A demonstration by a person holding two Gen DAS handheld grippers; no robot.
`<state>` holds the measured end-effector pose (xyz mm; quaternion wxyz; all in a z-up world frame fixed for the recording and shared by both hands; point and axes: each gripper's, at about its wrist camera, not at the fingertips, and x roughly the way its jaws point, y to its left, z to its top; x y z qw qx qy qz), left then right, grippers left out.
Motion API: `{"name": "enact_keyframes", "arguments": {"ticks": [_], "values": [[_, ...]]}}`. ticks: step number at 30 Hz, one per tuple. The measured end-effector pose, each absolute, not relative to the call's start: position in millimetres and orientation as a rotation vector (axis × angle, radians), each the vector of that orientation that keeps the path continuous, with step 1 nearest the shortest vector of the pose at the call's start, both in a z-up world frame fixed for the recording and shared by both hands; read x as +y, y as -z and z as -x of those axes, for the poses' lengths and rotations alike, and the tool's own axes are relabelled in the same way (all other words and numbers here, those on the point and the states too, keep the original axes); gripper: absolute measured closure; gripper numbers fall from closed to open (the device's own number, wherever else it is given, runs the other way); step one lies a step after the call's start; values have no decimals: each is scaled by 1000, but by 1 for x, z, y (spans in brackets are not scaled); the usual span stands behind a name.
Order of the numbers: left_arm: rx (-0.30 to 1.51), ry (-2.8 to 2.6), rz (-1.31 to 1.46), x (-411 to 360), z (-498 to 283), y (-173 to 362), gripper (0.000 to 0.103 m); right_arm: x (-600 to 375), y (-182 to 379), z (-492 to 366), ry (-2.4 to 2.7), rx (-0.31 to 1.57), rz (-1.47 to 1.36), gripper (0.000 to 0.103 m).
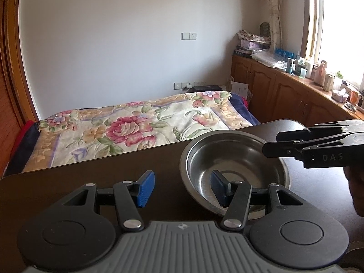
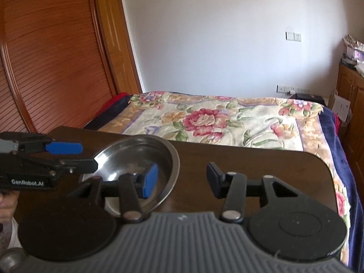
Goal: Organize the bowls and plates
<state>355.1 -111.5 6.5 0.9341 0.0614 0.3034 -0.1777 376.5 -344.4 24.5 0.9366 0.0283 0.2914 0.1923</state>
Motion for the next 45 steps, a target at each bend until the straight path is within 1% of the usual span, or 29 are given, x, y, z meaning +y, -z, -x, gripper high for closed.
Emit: {"name": "enact_keyframes", "arguments": {"ticks": [11, 12, 13, 15, 16, 17, 18, 19, 20, 22, 26, 31, 45], "values": [[655, 377, -104, -112, -360, 0, 20, -340, -18, -381, -414, 648, -77, 54], [658, 379, -102, -112, -360, 1, 22, -340, -17, -381, -419, 655, -78, 54], [661, 381, -98, -112, -361, 2, 27, -339, -16, -382, -424, 664, -78, 54], [670, 394, -80, -111, -361, 3, 32, -339, -14, -383, -434, 679, -78, 56], [675, 402, -68, -111, -361, 3, 39, -339, -14, -383, -443, 684, -82, 59], [680, 416, -57, -113, -361, 3, 43, -338, -14, -383, -456, 689, -88, 65], [688, 426, -50, -115, -359, 2, 51, -337, -14, -383, -465, 691, -94, 68], [687, 413, -58, -117, -358, 1, 51, -336, -15, -382, -476, 692, -98, 76], [679, 405, -74, -119, -355, 1, 51, -335, -16, -381, -483, 692, -99, 81], [662, 400, -102, -121, -351, 0, 53, -330, -18, -378, -458, 688, -75, 82], [659, 418, -60, -116, -347, -7, 55, -334, -22, -374, -445, 670, -79, 86], [624, 419, -66, -119, -333, -20, 55, -339, -31, -365, -425, 631, -85, 88], [535, 427, -76, -113, -282, -56, 55, -340, -75, -317, -411, 516, -44, 89]]}}
